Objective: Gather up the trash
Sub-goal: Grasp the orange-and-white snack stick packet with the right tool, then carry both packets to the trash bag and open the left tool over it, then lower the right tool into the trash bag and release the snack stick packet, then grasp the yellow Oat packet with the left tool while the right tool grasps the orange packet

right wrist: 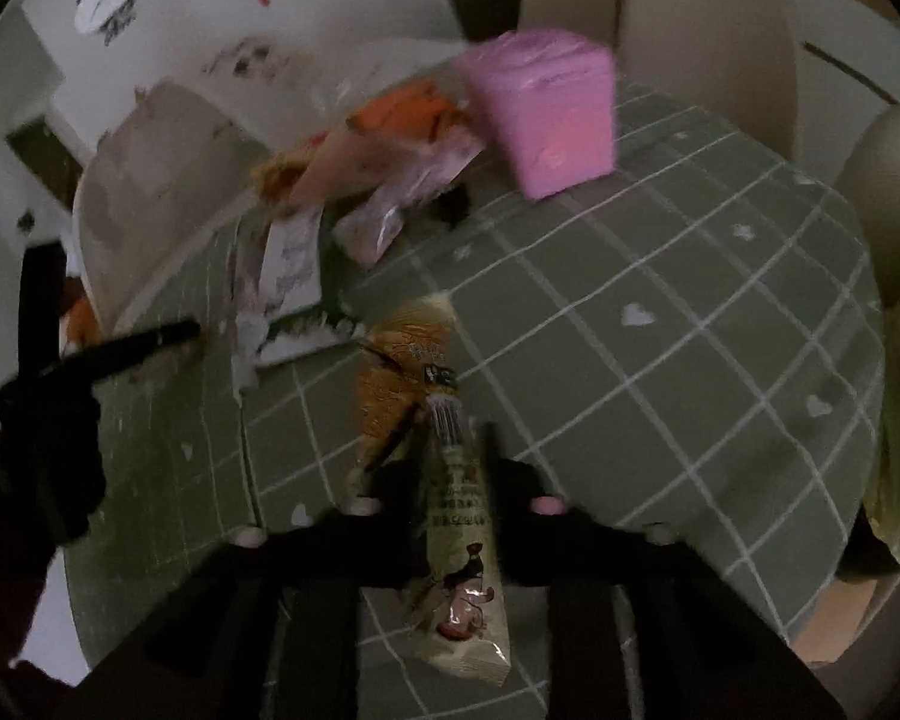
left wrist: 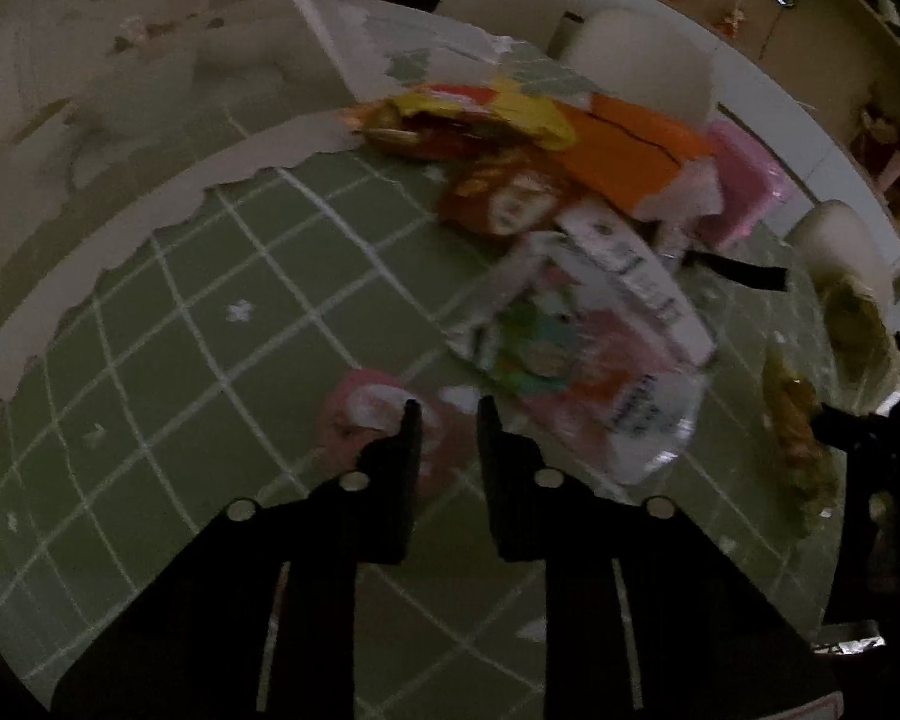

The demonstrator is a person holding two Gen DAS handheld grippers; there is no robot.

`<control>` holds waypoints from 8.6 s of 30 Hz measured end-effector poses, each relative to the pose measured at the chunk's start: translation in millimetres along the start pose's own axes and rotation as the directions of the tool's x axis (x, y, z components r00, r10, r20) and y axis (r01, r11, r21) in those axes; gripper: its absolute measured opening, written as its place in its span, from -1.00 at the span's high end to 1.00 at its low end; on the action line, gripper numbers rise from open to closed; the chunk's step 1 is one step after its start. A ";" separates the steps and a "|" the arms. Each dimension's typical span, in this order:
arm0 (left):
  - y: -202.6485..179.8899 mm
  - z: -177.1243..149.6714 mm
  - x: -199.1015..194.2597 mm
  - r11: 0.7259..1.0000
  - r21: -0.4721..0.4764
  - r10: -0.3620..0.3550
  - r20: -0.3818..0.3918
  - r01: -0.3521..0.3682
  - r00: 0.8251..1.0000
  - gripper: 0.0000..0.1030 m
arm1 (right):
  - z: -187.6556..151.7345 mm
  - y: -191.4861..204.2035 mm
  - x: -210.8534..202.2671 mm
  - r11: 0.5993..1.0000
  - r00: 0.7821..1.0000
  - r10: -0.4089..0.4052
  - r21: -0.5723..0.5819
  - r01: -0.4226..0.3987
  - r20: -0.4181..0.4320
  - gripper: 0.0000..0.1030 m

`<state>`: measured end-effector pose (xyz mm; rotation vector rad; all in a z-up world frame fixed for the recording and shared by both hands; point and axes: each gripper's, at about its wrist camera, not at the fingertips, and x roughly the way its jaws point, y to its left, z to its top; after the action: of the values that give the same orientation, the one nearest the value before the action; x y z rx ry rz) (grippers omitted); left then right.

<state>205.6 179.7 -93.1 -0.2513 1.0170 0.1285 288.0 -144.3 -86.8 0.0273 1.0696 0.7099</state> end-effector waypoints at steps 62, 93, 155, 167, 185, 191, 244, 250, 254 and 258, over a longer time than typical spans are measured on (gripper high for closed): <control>-104.7 16.1 -129.6 0.980 0.125 -0.188 0.297 0.157 0.936 0.15 | -22.2 22.5 -108.2 0.985 0.969 -0.101 -0.114 0.129 0.227 0.53; -517.5 76.0 -16.6 0.788 0.327 -0.584 0.133 0.521 0.801 0.14 | -69.2 -253.0 -302.6 0.905 0.798 -0.422 0.246 0.346 0.430 0.52; -367.6 35.7 -3.9 0.965 0.079 -0.259 0.165 0.249 0.952 -0.14 | -1.6 -341.4 -136.4 0.919 0.938 -0.332 0.257 0.298 0.097 0.08; -294.2 9.9 -39.3 0.973 0.037 -0.232 0.201 0.229 0.952 -0.14 | -20.1 -238.4 -196.7 0.933 0.895 -0.340 0.227 0.280 0.290 -0.12; -55.9 9.6 -116.4 0.998 -0.024 -0.048 0.341 0.060 0.939 -0.16 | 19.9 -23.1 -142.9 0.995 0.931 -0.081 -0.025 0.096 0.357 -0.12; -20.3 64.6 -75.4 0.995 0.078 -0.083 0.299 0.062 0.951 -0.18 | 33.2 -4.7 -108.5 0.990 0.932 -0.114 -0.040 0.136 0.343 -0.12; -12.8 2.6 -8.9 0.962 -0.063 -0.264 0.039 0.266 0.964 0.78 | 116.3 56.6 79.7 0.986 0.997 -0.069 -0.148 0.073 0.031 0.42; -24.6 -2.6 -20.9 0.956 -0.064 -0.281 0.063 0.285 0.958 0.78 | 89.7 41.0 32.0 0.991 0.996 -0.024 -0.126 0.034 0.087 0.93; -44.7 -9.7 -29.6 0.951 -0.050 -0.301 0.059 0.304 0.952 0.78 | 70.6 16.6 -3.5 0.994 0.991 -0.064 -0.077 0.074 0.121 0.94; -66.1 -21.9 -33.2 0.950 -0.020 -0.312 0.039 0.313 0.949 0.78 | 52.4 -4.9 -23.9 0.997 0.989 -0.073 -0.026 0.077 0.127 0.94</control>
<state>184.9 110.4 -66.0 -0.4293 0.9281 -0.1421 326.1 -144.9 -43.3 0.0055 0.9341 0.6480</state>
